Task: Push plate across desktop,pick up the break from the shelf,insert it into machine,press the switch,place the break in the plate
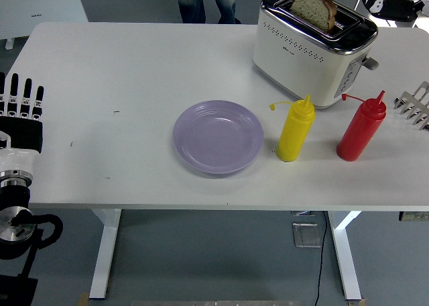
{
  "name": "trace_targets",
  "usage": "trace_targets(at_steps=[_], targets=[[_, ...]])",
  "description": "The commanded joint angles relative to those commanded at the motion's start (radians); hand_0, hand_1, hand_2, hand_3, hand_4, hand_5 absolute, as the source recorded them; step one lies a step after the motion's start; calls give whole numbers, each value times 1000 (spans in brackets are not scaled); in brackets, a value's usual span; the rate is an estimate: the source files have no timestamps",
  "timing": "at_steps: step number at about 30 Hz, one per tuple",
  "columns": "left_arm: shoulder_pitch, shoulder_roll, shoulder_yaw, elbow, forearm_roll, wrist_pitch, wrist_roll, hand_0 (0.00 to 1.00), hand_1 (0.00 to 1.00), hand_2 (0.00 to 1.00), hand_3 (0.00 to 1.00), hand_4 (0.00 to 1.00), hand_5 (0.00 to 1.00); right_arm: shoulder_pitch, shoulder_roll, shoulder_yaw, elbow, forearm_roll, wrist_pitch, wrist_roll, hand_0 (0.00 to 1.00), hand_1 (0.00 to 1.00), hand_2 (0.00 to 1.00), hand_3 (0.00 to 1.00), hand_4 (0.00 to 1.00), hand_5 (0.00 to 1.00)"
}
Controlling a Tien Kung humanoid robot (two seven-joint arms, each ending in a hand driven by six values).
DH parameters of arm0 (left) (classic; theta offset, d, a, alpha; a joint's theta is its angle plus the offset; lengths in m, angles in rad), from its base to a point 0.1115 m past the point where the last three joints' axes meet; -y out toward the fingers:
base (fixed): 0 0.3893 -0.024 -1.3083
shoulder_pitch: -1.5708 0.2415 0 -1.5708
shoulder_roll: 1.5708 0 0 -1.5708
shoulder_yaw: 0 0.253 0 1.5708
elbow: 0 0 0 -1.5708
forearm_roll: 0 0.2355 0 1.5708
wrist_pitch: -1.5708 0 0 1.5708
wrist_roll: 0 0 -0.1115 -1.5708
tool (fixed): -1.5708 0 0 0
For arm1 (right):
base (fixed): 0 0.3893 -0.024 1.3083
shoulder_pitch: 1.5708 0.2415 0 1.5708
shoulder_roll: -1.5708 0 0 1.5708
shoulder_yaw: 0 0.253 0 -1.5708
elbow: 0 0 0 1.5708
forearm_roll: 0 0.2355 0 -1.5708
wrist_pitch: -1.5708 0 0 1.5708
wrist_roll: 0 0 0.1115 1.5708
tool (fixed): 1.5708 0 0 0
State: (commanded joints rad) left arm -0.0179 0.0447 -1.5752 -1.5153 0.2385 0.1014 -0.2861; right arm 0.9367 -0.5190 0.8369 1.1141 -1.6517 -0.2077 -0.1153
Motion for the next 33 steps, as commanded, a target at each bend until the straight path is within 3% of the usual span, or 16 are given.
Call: trace_targets(at_steps=[5,6,9,11,12,17,18,29,30,33], targets=[[-2,0,0,1,0,0,0,885,890,882,778,541,998,79,56,-72,-77,13,20,-1,853,799,910,919,743,387],[-1,0,-1,1,0,0,0,885,890,881,778,544,998,99,71,-87,-95,22,24,-1,843,782,843,886,745,372],[0,1,-5,1,0,1,0,885,890,881,778,544,998,143,107,-121,-145,36,33,-5,843,782,843,886,745,372],[0,1,-6,1,0,0,0,885,890,881,778,544,998,170,135,-143,-190,44,40,-8,843,782,843,886,745,372],[0,1,-6,2,0,0,0,885,890,881,778,543,998,183,147,-154,-209,48,42,-10,834,751,784,855,751,365],[-2,2,-4,2,0,0,0,885,890,881,778,543,998,246,213,-223,-344,73,59,-15,834,751,784,855,751,365],[-2,2,-4,2,0,-1,0,884,890,881,779,544,998,256,225,-236,-371,78,62,-16,784,713,724,820,758,358],[-4,3,-5,3,0,-2,0,884,890,880,778,543,998,333,313,-351,-557,136,59,-26,738,683,683,799,758,360],[-4,3,-5,3,0,-2,-1,884,890,880,778,544,998,336,318,-356,-566,140,58,-27,661,623,614,758,758,355],[-4,3,-6,3,0,-2,-1,884,890,880,778,544,998,349,338,-387,-602,161,53,-29,661,623,614,758,758,355]])
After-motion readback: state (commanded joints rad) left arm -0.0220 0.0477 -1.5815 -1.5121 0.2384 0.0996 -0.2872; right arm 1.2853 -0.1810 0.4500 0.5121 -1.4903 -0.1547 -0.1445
